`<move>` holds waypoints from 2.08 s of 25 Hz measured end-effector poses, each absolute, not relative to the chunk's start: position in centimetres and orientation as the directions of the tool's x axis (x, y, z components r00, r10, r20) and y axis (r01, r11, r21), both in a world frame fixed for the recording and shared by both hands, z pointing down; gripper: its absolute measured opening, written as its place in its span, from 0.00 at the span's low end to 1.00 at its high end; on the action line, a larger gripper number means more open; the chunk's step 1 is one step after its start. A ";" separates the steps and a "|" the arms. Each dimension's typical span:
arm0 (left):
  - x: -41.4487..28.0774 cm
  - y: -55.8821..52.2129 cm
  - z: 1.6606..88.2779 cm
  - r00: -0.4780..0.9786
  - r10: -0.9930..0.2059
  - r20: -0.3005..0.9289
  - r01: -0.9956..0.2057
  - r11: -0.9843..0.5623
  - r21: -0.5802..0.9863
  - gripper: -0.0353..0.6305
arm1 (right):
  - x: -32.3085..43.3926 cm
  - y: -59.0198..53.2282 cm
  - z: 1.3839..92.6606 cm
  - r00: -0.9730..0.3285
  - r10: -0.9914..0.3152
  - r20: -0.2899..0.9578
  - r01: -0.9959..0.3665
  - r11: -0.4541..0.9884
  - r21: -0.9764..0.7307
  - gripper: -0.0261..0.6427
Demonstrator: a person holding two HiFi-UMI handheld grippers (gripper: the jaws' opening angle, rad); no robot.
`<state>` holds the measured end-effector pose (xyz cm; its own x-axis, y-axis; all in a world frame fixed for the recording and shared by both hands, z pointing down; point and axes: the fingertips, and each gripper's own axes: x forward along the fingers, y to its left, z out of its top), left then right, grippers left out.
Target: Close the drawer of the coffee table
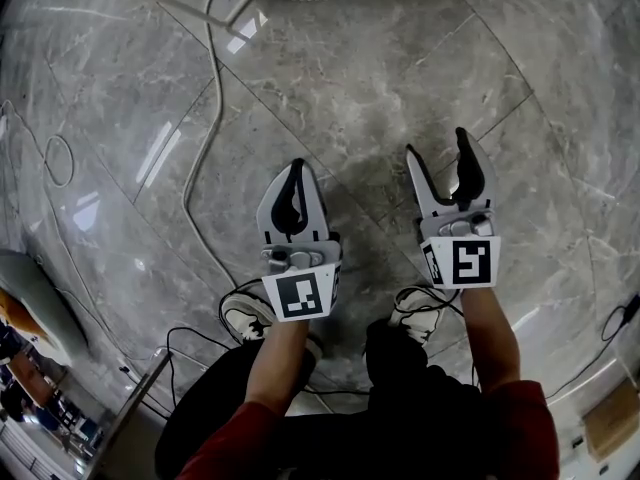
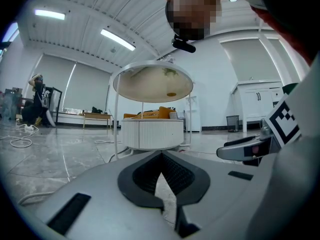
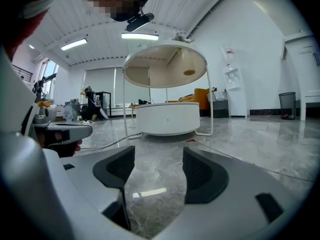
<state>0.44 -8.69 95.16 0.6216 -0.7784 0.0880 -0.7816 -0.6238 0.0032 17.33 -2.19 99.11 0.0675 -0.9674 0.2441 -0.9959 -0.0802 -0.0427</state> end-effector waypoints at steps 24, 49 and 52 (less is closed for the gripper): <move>0.8 -11.2 86.7 0.746 -0.665 0.004 -0.658 -0.739 -0.146 0.07 | 18.8 -3.2 89.0 0.144 -0.975 0.172 -0.989 -0.148 -0.012 0.07; -11.0 -10.8 16.4 0.549 -0.830 0.102 -0.832 -0.554 -0.028 0.07 | 14.1 -0.9 18.1 0.154 -0.972 0.179 -0.978 -0.176 -0.110 0.07; -13.7 -9.5 11.0 0.519 -0.849 0.098 -0.848 -0.526 -0.067 0.07 | 12.6 -0.6 12.1 0.134 -0.984 0.118 -0.985 -0.145 -0.089 0.07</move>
<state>-13.67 -9.50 11.04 0.5186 -0.8494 0.0979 -0.8481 -0.5255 -0.0669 12.57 -0.58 12.08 0.1345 -0.9839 0.1176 -0.9853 -0.1453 -0.0892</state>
